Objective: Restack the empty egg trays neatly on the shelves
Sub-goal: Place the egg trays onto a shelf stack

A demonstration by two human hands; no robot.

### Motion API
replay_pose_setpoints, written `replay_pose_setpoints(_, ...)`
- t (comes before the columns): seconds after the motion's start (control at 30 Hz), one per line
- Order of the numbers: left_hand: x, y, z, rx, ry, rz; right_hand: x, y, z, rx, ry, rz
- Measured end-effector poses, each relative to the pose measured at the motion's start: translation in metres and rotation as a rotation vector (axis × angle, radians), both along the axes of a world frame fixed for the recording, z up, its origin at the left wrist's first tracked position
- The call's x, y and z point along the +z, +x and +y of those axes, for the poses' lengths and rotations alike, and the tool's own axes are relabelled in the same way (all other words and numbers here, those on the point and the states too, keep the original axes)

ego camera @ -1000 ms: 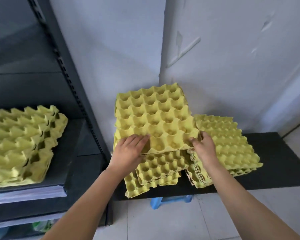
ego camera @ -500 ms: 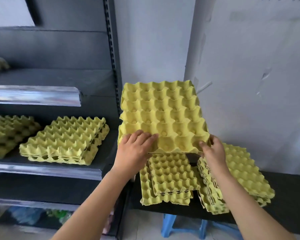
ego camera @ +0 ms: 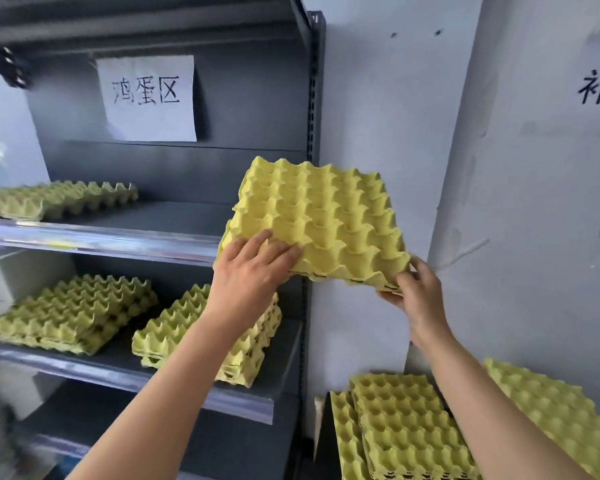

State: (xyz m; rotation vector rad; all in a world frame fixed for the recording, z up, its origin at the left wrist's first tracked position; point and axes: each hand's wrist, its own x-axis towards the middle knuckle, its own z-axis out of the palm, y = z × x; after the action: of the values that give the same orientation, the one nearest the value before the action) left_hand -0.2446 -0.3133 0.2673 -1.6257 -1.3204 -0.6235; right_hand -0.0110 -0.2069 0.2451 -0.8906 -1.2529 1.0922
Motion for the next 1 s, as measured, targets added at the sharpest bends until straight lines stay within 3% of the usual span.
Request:
replay_pose_setpoints(0.17,0.028,-0.099,0.009,0.018,0.064,-0.028,0.036,-0.093,-0.012,-0.053,0.095,-0.122)
replay_pose_setpoints(0.3,0.036,-0.17,0.018,0.056,0.042,-0.111,0.054,-0.162,-0.016,-0.169,0.151,-0.44)
replay_pose_setpoints(0.43,0.045,-0.222,0.022,0.087,-0.057,-0.223,0.068,-0.216,-0.007,-0.269,0.258,-0.789)
replay_pose_setpoints(0.63,0.028,-0.271,0.04,0.177,-0.258,-0.315,0.064,-0.266,0.01,-0.299,0.299,-1.06)
replay_pose_setpoints(0.8,0.026,-0.281,0.049,0.083,-0.349,-0.446,0.061,-0.268,0.016,-0.407,0.301,-1.276)
replay_pose_setpoints(0.9,0.026,-0.272,0.049,0.1,-0.283,-0.433,0.057,-0.272,0.018,-0.481,0.62,-1.231)
replay_pose_setpoints(1.0,0.024,-0.26,0.052,0.045,-0.27,-0.433,0.047,-0.282,0.018,-0.404,0.99,-1.193)
